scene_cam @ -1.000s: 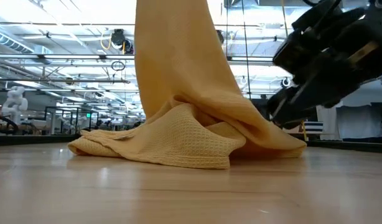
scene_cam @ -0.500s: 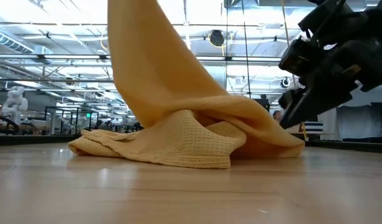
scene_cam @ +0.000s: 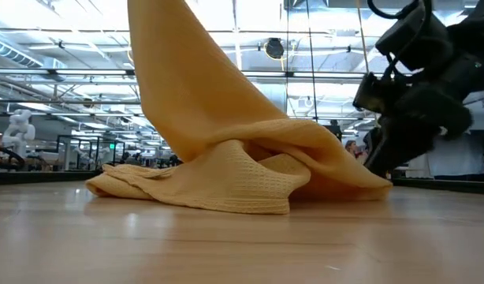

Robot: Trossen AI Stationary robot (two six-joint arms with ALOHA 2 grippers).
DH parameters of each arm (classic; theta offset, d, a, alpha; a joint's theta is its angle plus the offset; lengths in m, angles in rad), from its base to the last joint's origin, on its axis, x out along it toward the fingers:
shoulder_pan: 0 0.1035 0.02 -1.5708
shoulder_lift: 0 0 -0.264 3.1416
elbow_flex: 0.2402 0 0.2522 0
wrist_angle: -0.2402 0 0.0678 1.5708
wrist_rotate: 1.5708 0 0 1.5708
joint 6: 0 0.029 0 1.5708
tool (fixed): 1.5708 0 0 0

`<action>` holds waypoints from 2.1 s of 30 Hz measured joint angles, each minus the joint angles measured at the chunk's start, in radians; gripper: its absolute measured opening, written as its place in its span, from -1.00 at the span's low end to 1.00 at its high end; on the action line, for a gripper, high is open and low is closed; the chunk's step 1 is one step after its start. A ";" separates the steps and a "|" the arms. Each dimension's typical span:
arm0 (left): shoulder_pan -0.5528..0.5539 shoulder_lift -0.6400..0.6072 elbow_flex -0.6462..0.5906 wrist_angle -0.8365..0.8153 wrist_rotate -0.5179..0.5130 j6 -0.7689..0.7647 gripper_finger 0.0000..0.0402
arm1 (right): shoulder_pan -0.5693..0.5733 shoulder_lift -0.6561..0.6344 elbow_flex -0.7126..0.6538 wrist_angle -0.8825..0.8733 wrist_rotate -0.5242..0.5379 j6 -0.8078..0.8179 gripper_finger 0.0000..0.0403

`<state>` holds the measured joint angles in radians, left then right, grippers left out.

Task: Roll towel
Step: Fold the yellow towel

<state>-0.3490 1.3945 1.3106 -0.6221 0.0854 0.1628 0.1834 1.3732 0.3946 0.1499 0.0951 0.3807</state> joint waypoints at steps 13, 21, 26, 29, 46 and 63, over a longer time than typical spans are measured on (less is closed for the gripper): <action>0.000 0.000 0.000 -0.066 -0.343 0.022 -0.98 | 0.155 0.086 0.000 0.283 -0.026 -0.101 -0.95; -0.009 -0.002 0.000 0.066 -0.762 0.228 -0.98 | 0.282 0.086 0.033 0.265 0.408 -0.172 -0.98; -0.045 -0.004 0.000 0.382 -0.797 0.496 -0.98 | 0.312 0.086 0.080 0.262 0.625 -0.261 -0.99; -0.079 -0.005 0.000 0.539 -0.791 0.599 -0.98 | 0.311 0.086 0.107 0.259 0.669 -0.321 -0.98; -0.252 -0.043 0.000 0.101 -0.255 -0.239 -0.98 | 0.315 0.085 0.122 -0.028 -0.002 0.036 -0.71; -0.332 0.104 0.000 0.095 -0.225 -0.444 -0.98 | 0.020 0.053 0.122 0.441 -0.036 -0.270 -0.18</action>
<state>-0.6812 1.4980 1.3109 -0.5270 -0.1400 -0.2808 0.2038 1.4264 0.5171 0.5910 0.0590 0.1104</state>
